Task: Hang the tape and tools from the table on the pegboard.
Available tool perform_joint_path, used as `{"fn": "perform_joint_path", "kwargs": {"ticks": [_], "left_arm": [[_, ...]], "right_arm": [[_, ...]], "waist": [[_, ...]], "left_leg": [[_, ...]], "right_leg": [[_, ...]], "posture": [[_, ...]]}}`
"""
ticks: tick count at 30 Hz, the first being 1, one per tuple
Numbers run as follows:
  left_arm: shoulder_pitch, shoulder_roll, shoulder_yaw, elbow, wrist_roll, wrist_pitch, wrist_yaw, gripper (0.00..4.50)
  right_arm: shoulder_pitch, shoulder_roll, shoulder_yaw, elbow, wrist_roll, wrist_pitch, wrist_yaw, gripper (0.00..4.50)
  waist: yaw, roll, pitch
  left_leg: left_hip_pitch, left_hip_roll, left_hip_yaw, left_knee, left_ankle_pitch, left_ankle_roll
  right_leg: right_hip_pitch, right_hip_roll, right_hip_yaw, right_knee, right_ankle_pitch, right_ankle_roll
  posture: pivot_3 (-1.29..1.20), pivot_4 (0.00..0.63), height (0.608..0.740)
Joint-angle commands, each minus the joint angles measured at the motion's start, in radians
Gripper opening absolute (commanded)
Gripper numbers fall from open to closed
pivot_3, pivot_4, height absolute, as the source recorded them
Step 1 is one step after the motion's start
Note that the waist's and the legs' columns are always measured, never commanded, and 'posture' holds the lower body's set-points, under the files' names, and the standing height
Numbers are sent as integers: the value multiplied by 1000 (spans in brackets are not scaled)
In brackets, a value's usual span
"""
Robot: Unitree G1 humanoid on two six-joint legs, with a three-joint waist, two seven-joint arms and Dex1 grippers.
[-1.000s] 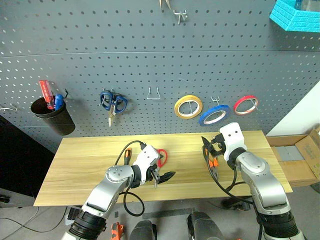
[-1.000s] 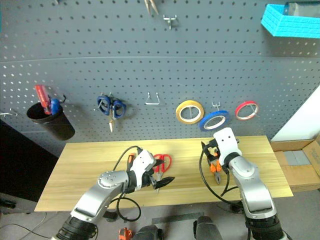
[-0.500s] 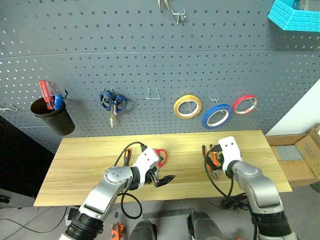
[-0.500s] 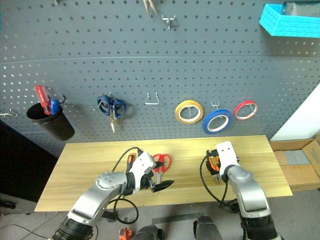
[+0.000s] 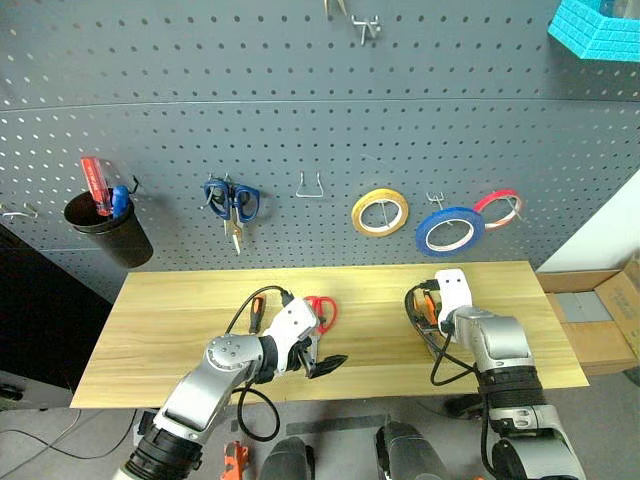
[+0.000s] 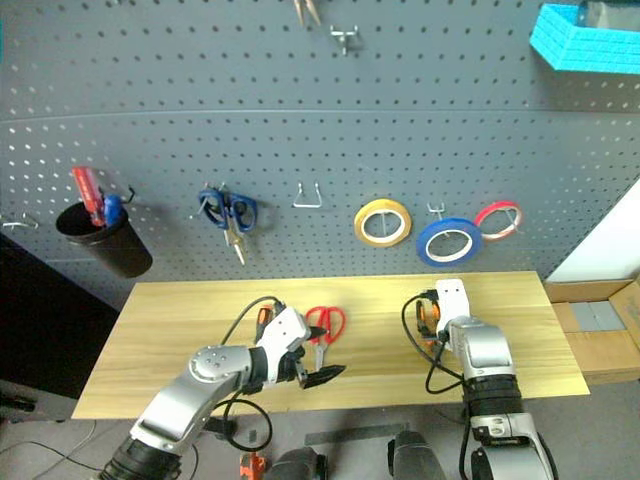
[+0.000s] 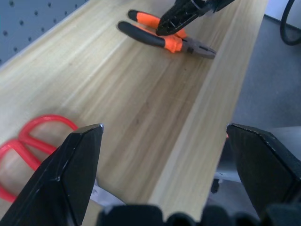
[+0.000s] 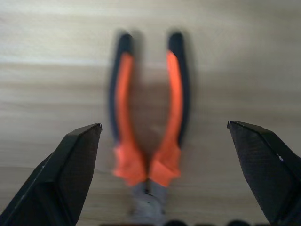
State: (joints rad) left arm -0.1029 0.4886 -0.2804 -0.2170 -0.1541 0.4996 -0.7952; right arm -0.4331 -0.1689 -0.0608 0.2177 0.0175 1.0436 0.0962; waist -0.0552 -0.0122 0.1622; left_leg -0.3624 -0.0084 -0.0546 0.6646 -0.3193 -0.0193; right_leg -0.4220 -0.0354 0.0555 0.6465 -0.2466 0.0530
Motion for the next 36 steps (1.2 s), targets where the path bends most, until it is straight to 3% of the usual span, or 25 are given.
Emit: {"fn": "perform_joint_path", "kwargs": {"ticks": [1, 11, 23, 29, 33, 36], "left_arm": [[5, 2, 7, -60, -16, 14, 7, 4500], [12, 1, 11, -77, -21, 33, 20, 4500], [16, 1, 14, -99, -29, 58, 20, 4500], [3, 1, 11, -95, -34, 63, 10, 4500], [-3, 3, 13, -93, -41, 65, 13, 4500], [9, 8, 29, -113, -55, 76, 18, 4500]], "right_arm": [[-41, 15, -13, 11, 7, -14, -18, 4456], [-108, 26, -10, 110, 13, -54, -20, 4456], [-226, -32, -30, 426, 24, -189, 7, 4456], [-265, -8, -83, 455, 66, -143, -10, 3023], [-250, -12, -33, 401, 53, -148, 34, 2953], [-197, -37, 83, 253, 63, -159, 191, 2928]], "waist": [[0, 1, 5], [2, 1, 23], [5, 1, 29], [6, 1, 29], [6, 1, 30], [5, 2, 30]], "left_leg": [[0, 0, 0, 0, 0, 0], [0, 0, -1, 0, 0, 0], [-1, 0, -2, 0, 0, 0], [-1, 0, -3, 0, 0, 0], [-1, 1, -4, 0, 0, 0], [-1, 1, -4, 0, 0, 0]], "right_leg": [[0, 0, 0, 0, 0, 0], [0, 0, -1, 1, 0, 0], [0, -2, -4, 0, 0, 0], [1, -2, -5, 0, 0, 0], [1, -3, -6, 0, 0, 0], [0, -3, -6, 0, 0, -1]], "posture": [[8, 207, 740], [28, 226, 740], [40, 230, 740], [39, 231, 740], [37, 225, 740], [35, 218, 740]]}}
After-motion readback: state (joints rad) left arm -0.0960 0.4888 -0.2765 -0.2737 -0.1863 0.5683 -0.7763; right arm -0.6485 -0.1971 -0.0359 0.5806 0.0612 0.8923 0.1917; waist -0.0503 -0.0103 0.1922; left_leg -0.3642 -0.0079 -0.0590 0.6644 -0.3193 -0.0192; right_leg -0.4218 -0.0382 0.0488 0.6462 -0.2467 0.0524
